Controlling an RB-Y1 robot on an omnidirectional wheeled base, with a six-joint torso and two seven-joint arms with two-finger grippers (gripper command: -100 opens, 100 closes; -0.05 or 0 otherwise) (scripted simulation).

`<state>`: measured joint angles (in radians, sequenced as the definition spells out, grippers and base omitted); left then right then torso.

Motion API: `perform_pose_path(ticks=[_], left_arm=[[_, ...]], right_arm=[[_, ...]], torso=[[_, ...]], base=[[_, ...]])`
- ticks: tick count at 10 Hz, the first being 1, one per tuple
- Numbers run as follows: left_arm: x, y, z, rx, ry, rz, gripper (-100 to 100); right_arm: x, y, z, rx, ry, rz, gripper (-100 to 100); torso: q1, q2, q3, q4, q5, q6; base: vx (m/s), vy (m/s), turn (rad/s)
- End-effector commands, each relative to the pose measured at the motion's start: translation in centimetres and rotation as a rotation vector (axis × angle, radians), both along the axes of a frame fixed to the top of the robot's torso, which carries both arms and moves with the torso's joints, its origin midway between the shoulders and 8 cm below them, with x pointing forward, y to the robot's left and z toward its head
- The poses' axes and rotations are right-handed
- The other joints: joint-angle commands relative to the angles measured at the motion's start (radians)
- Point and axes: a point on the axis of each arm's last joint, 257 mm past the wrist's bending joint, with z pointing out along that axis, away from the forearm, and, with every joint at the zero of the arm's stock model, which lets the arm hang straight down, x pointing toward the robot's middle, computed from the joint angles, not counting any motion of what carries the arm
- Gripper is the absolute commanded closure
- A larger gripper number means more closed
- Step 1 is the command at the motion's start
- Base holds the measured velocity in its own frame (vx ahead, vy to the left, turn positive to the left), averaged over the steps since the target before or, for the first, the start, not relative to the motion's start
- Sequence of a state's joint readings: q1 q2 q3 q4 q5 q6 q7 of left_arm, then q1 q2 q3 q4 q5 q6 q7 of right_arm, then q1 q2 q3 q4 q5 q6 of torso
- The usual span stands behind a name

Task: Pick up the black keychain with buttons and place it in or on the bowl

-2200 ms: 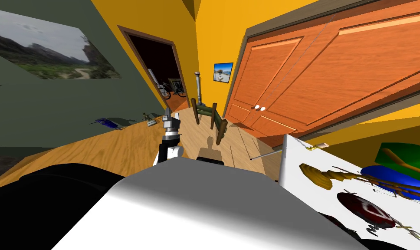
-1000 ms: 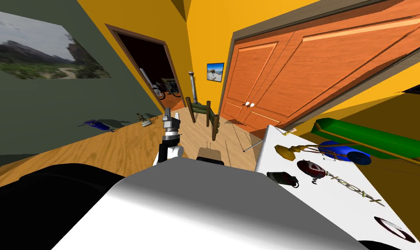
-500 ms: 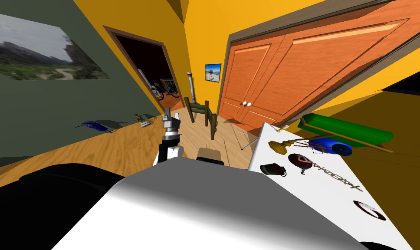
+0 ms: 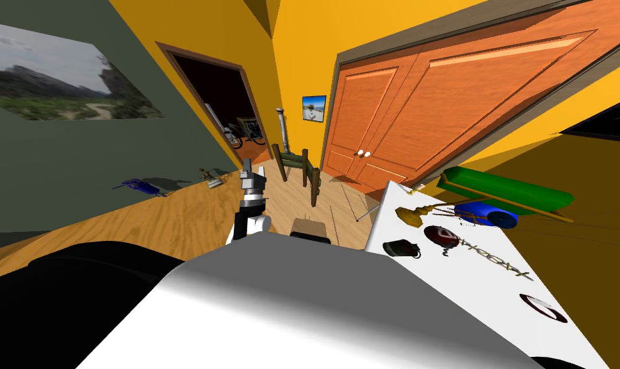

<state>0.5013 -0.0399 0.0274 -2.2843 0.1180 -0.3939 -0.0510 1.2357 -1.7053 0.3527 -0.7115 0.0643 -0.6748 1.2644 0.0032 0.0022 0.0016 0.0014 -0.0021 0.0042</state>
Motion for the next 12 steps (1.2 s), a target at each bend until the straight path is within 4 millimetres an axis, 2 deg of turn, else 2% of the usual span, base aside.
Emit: perform_pose_path(ticks=[1, 2, 3, 5, 6, 8, 12], left_arm=[[0.0, 0.0, 0.0, 0.000, 0.000, 0.000, 0], [0.0, 0.0, 0.0, 0.000, 0.000, 0.000, 0], [0.0, 0.0, 0.0, 0.000, 0.000, 0.000, 0], [0.0, 0.0, 0.0, 0.000, 0.000, 0.000, 0], [0.0, 0.0, 0.0, 0.000, 0.000, 0.000, 0], [0.0, 0.0, 0.0, 0.000, 0.000, 0.000, 0], [0.0, 0.0, 0.0, 0.000, 0.000, 0.000, 0]], right_arm=[[0.0, 0.0, 0.0, 0.000, 0.000, 0.000, -100], [0.0, 0.0, 0.0, 0.000, 0.000, 0.000, 0], [1.0, -0.4, 1.2, 0.000, 0.000, -0.011, -100], [1.0, -0.4, 1.2, 0.000, 0.000, -0.011, -100], [2.0, -0.7, 2.3, 0.000, 0.001, -0.022, -100], [2.0, -0.7, 2.3, 0.000, 0.001, -0.022, -100], [4.2, -1.2, 4.5, 0.001, 0.003, -0.045, -100]], torso=[[0.000, 0.000, 0.000, 0.000, 0.000, 0.000], [0.000, 0.000, 0.000, 0.000, 0.000, 0.000], [0.000, 0.000, 0.000, 0.000, 0.000, 0.000], [0.001, 0.004, 0.003, 0.001, 0.000, 0.000], [0.001, 0.003, 0.002, 0.001, 0.000, 0.000], [0.001, 0.005, 0.003, 0.001, 0.000, 0.000], [0.001, 0.005, 0.003, 0.001, 0.000, 0.000]], base=[[0.000, 0.000, 0.000], [0.000, 0.000, 0.000], [-0.073, 0.012, 0.078], [-0.066, 0.006, 0.027], [-0.085, 0.016, 0.070], [-0.067, 0.009, 0.025], [-0.080, 0.015, 0.059]])
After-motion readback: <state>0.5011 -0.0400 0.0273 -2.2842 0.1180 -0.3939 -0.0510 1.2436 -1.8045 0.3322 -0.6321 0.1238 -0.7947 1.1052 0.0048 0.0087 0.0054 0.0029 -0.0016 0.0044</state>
